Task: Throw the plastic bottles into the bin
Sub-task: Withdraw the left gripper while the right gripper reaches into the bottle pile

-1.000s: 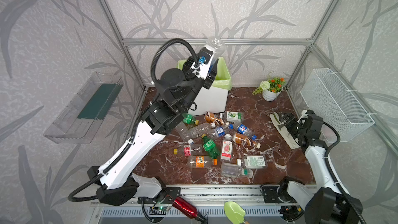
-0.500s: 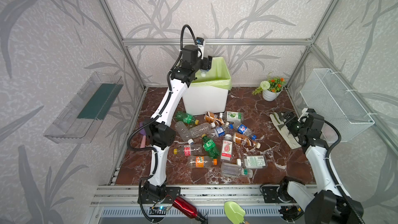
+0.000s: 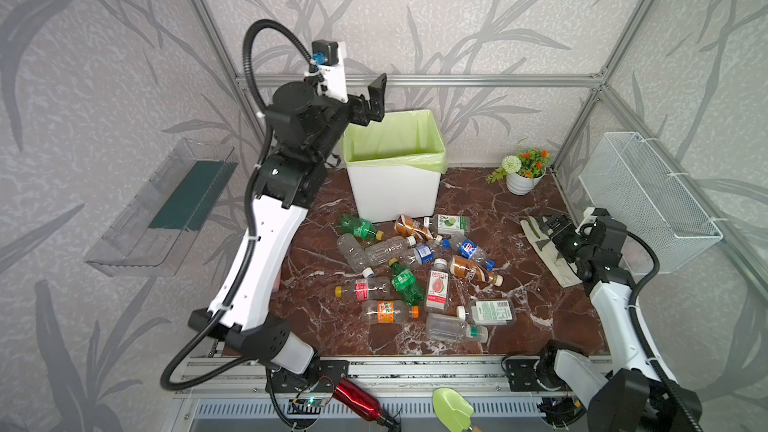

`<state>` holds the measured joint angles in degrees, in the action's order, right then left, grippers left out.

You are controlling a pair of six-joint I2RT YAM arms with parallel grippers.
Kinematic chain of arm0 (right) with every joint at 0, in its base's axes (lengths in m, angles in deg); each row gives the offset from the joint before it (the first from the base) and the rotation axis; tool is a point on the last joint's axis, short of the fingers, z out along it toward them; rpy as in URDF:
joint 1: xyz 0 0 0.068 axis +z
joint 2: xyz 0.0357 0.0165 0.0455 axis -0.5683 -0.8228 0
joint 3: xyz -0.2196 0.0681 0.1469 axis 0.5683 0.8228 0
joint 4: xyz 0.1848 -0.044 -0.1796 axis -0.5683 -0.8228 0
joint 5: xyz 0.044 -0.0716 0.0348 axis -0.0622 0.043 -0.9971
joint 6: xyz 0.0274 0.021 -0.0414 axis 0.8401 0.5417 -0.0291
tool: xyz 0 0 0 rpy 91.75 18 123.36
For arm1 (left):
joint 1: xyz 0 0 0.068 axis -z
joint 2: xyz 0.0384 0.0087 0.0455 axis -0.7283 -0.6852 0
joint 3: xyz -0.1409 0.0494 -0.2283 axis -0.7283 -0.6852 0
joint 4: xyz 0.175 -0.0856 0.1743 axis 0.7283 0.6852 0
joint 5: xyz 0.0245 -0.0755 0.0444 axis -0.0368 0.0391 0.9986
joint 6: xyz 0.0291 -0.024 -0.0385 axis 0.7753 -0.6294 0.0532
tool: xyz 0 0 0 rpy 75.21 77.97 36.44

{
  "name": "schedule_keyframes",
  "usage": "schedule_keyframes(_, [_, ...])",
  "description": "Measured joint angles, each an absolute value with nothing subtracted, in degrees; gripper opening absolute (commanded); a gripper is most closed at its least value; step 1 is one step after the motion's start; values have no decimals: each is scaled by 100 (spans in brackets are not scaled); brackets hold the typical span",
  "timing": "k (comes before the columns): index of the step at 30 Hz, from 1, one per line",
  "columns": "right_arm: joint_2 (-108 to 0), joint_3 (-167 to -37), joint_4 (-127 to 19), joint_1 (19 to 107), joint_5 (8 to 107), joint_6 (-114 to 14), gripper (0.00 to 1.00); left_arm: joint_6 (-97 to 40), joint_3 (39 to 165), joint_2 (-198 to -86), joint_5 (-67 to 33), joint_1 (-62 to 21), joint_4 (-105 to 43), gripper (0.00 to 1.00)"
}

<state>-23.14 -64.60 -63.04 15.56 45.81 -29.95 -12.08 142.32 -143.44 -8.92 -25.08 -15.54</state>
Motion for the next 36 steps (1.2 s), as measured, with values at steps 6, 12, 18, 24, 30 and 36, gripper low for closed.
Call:
schedule_keyframes(6, [-2360,-6458,-6370,2057,4655,-3072,100,-1263,11600,-13214,-337,-2505,-2311,99])
schedule_keyframes(12, [-2423,-6458,-6566,2843,4806,-3231,98,-1429,9893,-12766,124,-2508,-2101,99])
schedule_keyframes(18, [-2386,-6598,-7128,3296,4932,-3808,97,-1602,8918,-11846,474,-2510,-2035,99])
schedule_keyframes(24, [-1752,-6683,-7694,3667,4843,-4610,97,-1877,8302,-11581,937,-2582,-1972,99])
schedule_keyframes(30, [-1490,-6758,-8282,4559,4615,-5865,97,-2220,8138,-11553,964,-3037,-1924,99])
schedule_keyframes(36, [-1685,-6898,-8754,6129,4983,-7082,93,-2502,8085,-11398,876,-3533,-1808,99])
